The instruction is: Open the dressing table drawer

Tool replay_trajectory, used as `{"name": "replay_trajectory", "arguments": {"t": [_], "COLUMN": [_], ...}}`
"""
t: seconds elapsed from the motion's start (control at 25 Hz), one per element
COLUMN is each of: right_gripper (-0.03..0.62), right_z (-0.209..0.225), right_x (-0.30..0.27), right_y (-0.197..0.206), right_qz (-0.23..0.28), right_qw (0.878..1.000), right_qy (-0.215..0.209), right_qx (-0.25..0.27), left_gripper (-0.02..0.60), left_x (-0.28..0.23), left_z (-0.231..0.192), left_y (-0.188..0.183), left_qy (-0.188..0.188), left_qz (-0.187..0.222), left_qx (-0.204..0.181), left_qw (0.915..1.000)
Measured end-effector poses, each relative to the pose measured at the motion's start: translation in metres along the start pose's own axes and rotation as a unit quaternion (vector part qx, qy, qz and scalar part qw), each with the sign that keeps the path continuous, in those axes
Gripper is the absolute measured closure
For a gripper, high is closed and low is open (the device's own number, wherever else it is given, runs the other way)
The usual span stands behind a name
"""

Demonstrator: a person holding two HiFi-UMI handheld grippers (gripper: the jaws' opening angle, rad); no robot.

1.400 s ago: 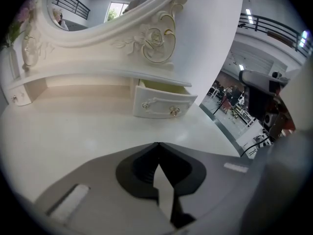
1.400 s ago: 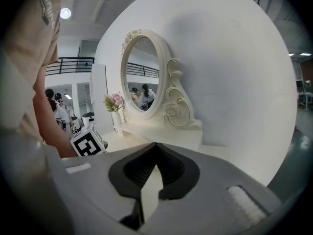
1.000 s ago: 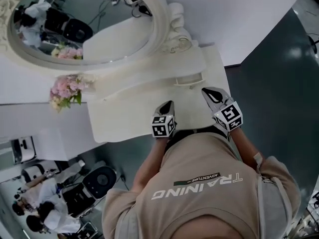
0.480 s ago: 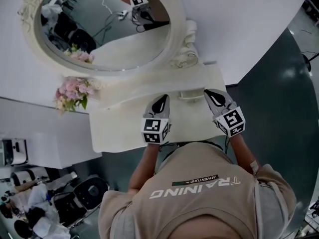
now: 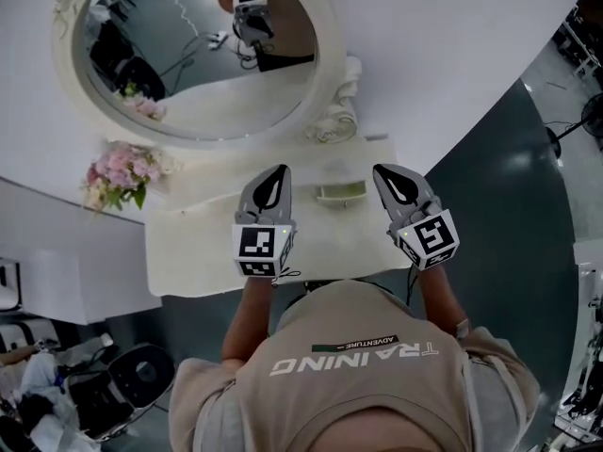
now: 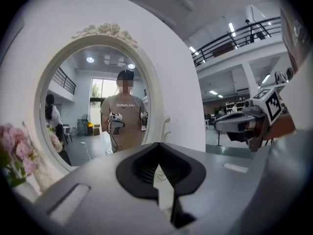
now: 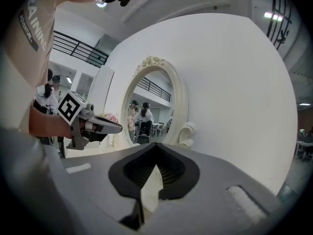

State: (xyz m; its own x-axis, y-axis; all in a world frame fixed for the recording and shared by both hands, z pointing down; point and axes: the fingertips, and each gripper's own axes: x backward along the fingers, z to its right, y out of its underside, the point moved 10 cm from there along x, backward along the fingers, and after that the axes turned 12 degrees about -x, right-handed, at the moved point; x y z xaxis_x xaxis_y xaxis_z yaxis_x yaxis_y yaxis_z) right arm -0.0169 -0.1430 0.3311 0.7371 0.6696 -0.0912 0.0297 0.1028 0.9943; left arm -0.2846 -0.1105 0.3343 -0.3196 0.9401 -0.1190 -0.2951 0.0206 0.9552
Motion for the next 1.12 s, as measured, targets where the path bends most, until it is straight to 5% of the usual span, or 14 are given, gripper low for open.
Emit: {"name": "replay_trajectory", "arguments": {"t": [0.12, 0.6, 1.12], "right_gripper": [0.592, 0.592, 0.592], "right_z": [0.001, -0.003, -0.003], "right_x": [0.000, -0.007, -0.006], "right_y": [-0.005, -0.028, -0.014], "right_qz": [0.002, 0.041, 0.022], "right_qw": [1.000, 0.999, 1.000], "right_qy": [0.001, -0.008, -0.005], "right_qx": [0.005, 0.025, 0.008], "left_gripper": [0.563, 0.563, 0.563], "left_x": [0.004, 0.011, 0.002], "left_z": [-0.007, -0.014, -0.012], "left_y": [-0.010, -0.002, 0.001], "left_qy": [-0.011, -0.036, -0.005], "left_qz": [0.011, 0.017, 0.023], "left_qx": [-0.015, 0.029, 0.063], "left_qw": [0.9998, 0.9988, 0.9978]}}
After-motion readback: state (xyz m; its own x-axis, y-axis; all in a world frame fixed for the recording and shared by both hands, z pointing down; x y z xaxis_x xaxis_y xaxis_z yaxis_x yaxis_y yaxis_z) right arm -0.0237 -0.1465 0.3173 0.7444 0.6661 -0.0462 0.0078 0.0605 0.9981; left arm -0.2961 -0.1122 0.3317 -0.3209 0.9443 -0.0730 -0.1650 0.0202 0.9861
